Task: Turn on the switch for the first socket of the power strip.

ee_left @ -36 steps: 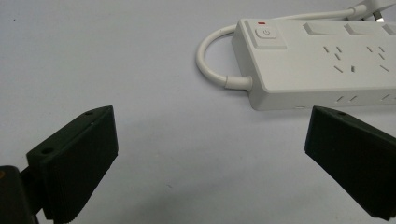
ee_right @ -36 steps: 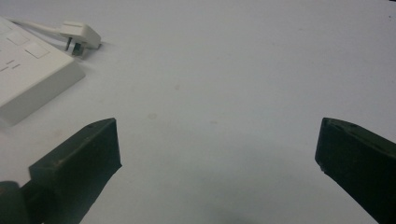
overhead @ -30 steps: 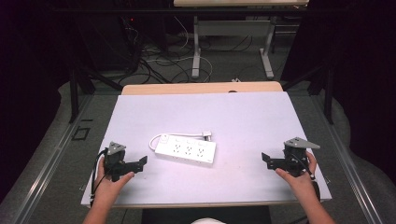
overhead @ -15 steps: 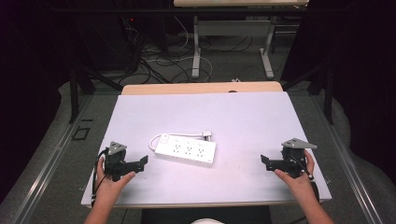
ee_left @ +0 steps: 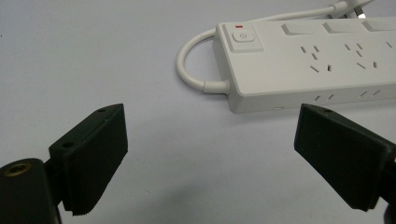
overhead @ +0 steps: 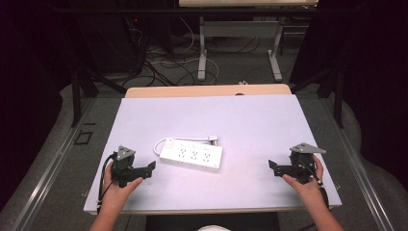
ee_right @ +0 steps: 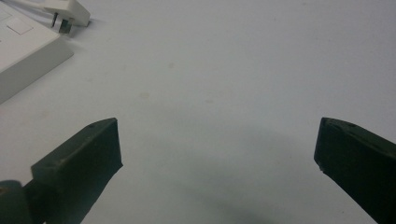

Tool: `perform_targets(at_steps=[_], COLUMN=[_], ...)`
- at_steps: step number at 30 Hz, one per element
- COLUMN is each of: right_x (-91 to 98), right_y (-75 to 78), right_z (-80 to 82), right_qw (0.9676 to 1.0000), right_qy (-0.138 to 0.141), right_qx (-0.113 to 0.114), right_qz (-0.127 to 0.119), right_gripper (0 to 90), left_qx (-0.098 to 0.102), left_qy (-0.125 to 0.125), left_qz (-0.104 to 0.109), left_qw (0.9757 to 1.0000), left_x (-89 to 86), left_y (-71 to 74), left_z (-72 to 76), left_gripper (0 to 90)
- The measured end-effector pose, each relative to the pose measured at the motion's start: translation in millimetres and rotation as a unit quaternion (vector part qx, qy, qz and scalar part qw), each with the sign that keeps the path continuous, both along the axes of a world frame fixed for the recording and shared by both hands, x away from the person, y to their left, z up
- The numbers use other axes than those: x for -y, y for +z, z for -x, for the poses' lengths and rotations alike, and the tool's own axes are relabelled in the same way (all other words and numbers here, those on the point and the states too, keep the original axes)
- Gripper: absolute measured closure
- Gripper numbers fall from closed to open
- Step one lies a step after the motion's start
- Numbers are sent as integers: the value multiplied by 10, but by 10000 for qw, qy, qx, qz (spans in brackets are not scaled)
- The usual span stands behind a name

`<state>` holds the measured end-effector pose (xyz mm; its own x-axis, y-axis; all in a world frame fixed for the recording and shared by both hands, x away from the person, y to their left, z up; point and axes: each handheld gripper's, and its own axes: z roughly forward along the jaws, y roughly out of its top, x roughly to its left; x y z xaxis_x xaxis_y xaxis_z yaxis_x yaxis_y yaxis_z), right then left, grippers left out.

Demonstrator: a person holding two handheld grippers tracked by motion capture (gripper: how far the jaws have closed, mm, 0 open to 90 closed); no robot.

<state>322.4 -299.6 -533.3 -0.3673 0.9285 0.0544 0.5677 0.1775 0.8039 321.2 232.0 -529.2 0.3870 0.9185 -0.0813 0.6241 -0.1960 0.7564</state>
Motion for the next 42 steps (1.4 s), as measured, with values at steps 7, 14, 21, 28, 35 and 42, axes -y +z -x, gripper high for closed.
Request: perform_targets(at_steps=[7, 14, 21, 28, 35, 42], right_x=[-3, -9, -5, -10, -26, -28], right_y=[8, -1, -3, -9, -11, -18], right_z=[6, 2, 4, 3, 4, 1], right_qw=[10000, 10000, 10000, 10000, 10000, 10000], right_qy=[10, 41, 41, 34, 27, 39], right_qx=[3, 4, -6, -28, -61, -66], right_qz=[15, 16, -1, -6, -41, -22], right_gripper=[2, 3, 3, 3, 3, 3], left_qx=[-140, -218, -304, -323, -365, -637], left_qy=[-127, -265, -394, -687, -869, -900], left_qz=[-136, -220, -442, -558, -531, -436], left_qw=[9997, 9992, 9978, 9955, 9941, 9929], left_x=[49, 130, 195, 304, 413, 484], left_y=[7, 7, 37, 81, 129, 192], left_z=[3, 7, 17, 30, 4, -4], left_gripper=[157, 206, 266, 289, 290, 307])
